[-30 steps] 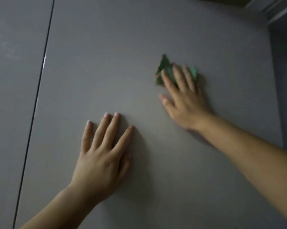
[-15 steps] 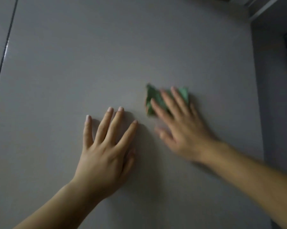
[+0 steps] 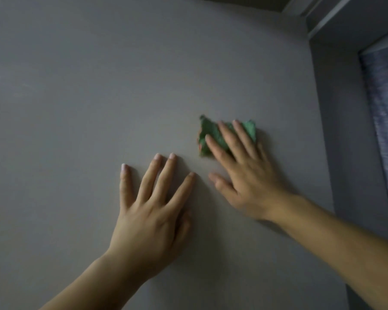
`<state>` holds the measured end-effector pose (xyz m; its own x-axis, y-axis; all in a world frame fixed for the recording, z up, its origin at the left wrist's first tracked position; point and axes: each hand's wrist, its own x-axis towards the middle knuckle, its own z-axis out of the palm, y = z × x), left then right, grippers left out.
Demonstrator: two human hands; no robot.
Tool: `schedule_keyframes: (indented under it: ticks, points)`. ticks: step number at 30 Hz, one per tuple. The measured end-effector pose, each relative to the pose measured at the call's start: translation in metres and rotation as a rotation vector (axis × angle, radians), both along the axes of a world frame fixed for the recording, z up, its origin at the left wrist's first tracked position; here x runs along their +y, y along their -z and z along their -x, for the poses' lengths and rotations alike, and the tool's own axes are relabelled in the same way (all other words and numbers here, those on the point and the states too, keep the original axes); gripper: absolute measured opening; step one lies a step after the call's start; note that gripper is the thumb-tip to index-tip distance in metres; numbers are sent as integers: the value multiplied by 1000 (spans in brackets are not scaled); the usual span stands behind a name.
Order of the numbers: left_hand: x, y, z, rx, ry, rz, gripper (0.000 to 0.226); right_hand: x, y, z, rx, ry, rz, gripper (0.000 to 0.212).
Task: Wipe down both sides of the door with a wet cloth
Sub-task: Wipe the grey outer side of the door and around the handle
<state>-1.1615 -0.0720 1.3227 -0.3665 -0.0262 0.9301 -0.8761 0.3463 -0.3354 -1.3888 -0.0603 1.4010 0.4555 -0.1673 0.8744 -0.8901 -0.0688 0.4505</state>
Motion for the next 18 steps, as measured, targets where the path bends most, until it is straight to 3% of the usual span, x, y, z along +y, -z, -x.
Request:
schedule_keyframes:
  ticks: [3, 7, 9, 15, 18]
  points:
    - [3, -1, 5, 11, -4, -29, 60, 6, -14, 18, 18, 38, -64, 73]
    - [4, 1, 5, 22, -2, -39, 60, 7, -90, 35, -351, 35, -24, 65]
    - [5, 1, 8, 34, 7, -48, 60, 5, -84, 37, -399, 32, -8, 67]
    - [7, 1, 9, 41, 22, -71, 63, 12, 62, 54, -52, 76, -43, 73]
    - [10, 1, 17, 32, 23, -64, 65, 16, 32, 82, -20, 124, -53, 74]
